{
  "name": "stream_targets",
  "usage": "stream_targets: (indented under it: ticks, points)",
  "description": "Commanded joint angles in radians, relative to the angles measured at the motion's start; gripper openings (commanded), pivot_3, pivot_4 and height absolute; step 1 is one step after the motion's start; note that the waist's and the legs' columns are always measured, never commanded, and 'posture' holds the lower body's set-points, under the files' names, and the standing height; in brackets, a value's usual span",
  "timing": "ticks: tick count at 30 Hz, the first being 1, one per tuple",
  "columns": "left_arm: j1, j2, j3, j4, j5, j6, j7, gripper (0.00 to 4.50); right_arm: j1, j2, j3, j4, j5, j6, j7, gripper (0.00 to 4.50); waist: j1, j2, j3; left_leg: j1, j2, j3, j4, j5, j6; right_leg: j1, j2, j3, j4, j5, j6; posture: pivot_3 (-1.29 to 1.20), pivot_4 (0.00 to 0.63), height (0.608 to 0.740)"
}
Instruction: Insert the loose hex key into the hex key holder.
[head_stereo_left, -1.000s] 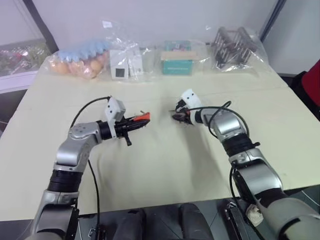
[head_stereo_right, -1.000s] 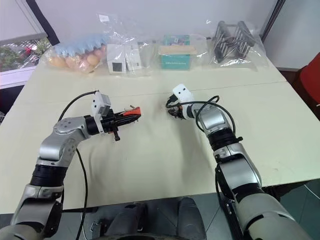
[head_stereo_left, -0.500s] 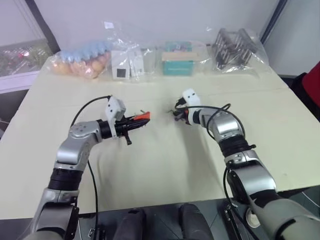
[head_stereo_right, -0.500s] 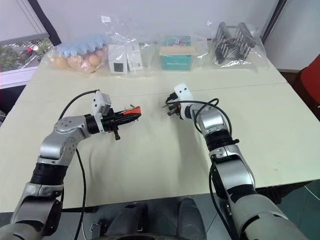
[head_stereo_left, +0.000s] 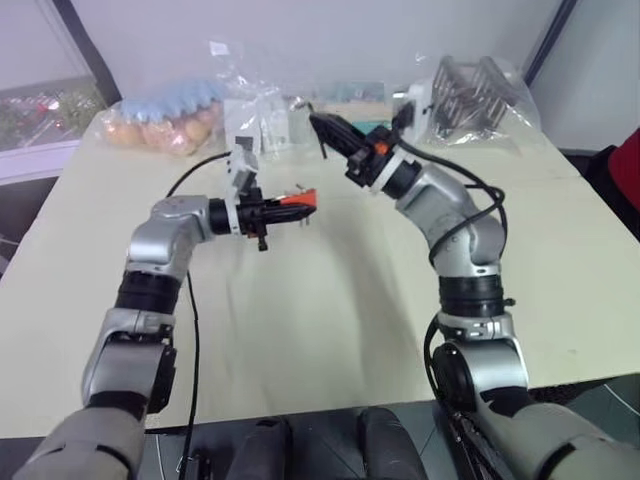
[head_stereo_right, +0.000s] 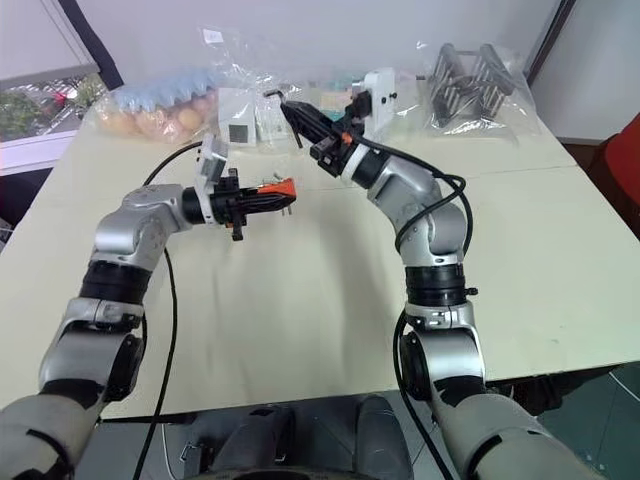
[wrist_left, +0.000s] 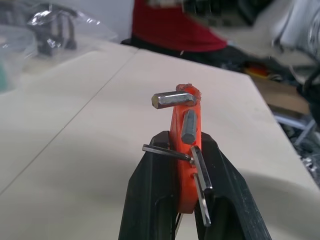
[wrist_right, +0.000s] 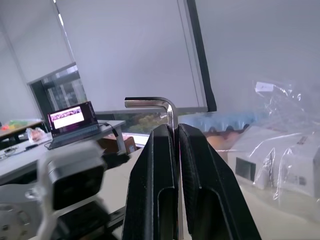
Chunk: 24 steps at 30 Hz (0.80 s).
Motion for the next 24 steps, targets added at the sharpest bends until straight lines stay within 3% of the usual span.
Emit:
stream_targets:
  ticks: [1,10,24]
  points:
    - [-0.046,-0.012,0.006,0.039,0.008,-0.040,-0.026,0.00,-0.003,0.012,0.001,-0.065,0.029,-0.011,-0.030,0.03,0.000,0.000,0.000,0.000,0.000,0.000,0.000,0.000,0.000,0.000,0.000,0.000,0.000,0.000,0.000,0.00,0.150,0.740]
    - [-0.091,-0.054,0.030,0.096,0.009,-0.074,-0.022,0.00,0.023,0.012,0.018,-0.080,0.038,-0.020,-0.051,0.03,0.000,0.000,0.000,0.000,0.000,0.000,0.000,0.000,0.000,0.000,0.000,0.000,0.000,0.000,0.000,0.00,0.150,0.740]
    - [-0.081,-0.064,0.071,0.042,-0.025,-0.036,0.015,0.00,0.057,-0.002,0.043,-0.078,0.030,-0.033,-0.048,0.03,0.000,0.000,0.000,-0.001,0.000,0.000,0.000,0.000,0.000,0.000,0.000,0.000,0.000,0.000,0.000,0.00,0.150,0.740]
